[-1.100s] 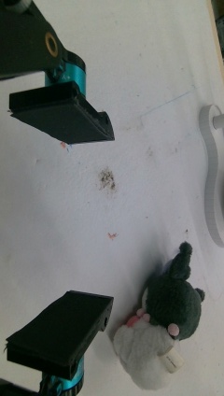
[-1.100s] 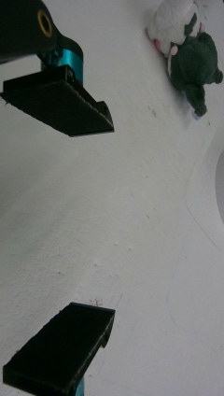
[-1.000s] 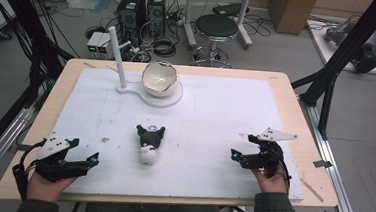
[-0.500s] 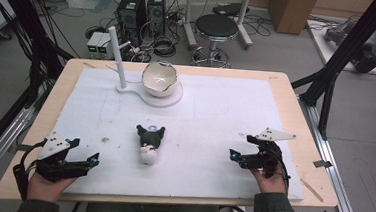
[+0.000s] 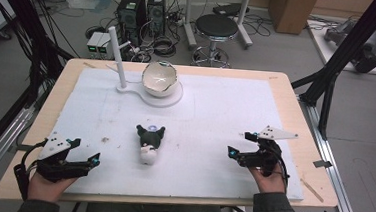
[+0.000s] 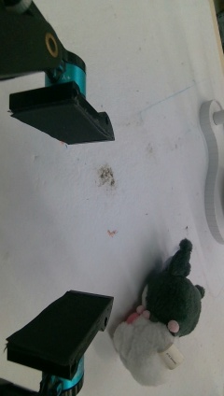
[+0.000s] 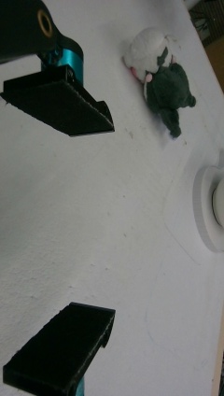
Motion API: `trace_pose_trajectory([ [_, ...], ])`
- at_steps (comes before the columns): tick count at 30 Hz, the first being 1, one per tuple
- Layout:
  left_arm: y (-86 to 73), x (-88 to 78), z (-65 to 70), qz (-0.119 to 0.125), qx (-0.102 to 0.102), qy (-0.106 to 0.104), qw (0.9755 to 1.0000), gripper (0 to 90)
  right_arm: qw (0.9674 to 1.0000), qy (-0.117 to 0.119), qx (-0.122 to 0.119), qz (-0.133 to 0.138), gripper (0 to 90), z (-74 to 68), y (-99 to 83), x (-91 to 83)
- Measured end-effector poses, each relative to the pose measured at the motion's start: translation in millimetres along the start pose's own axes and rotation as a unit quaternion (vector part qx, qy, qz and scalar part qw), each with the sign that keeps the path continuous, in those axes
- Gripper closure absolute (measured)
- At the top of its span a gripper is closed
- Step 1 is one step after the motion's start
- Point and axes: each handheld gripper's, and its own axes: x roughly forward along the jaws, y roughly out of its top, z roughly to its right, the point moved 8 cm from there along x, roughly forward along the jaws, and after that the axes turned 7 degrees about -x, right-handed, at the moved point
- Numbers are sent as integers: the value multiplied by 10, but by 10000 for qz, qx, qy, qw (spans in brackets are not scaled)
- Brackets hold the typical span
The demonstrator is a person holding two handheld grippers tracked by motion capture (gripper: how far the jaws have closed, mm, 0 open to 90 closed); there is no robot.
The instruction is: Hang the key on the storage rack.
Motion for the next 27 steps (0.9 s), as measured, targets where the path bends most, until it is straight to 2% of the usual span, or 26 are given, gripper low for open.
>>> trace_pose_trajectory([
  [6, 0, 4, -5, -2, -9, -3, 10000, 178, 9999, 103, -50, -82, 90, -55, 99, 17],
  [8, 1, 10, -7, 3, -24, 3, 10000, 178, 9997, 194, -45, -146, 91, -95, 151, 42],
  [11, 3, 19, -4, -9, 12, 2, 10000, 178, 9995, 193, -109, -231, 91, -128, 181, 66],
  [12, 5, 23, 1, 2, 2, 6, 10000, 178, 9991, 213, -147, -333, 91, -160, 214, 102],
  [15, 6, 27, 8, -5, 7, -7, 10000, 178, 9985, 285, -131, -448, 91, -195, 250, 136],
  [20, 8, 20, -2, 4, 15, -2, 10000, 178, 9980, 299, -322, -465, 91, -301, 416, 196],
  [24, 9, 18, -5, 22, -1, 0, 10000, 178, 9978, 367, -224, -500, 91, -362, 486, 231],
  [25, 9, 18, -5, 22, 1, -2, 10000, 178, 9977, 362, -266, -505, 91, -381, 507, 243],
  [26, 9, 17, -3, 24, 1, -3, 10000, 178, 9975, 319, -420, -473, 91, -419, 553, 275],
  [27, 9, 15, -4, 19, 4, 2, 10000, 178, 9975, 319, -420, -473, 91, -419, 553, 275],
])
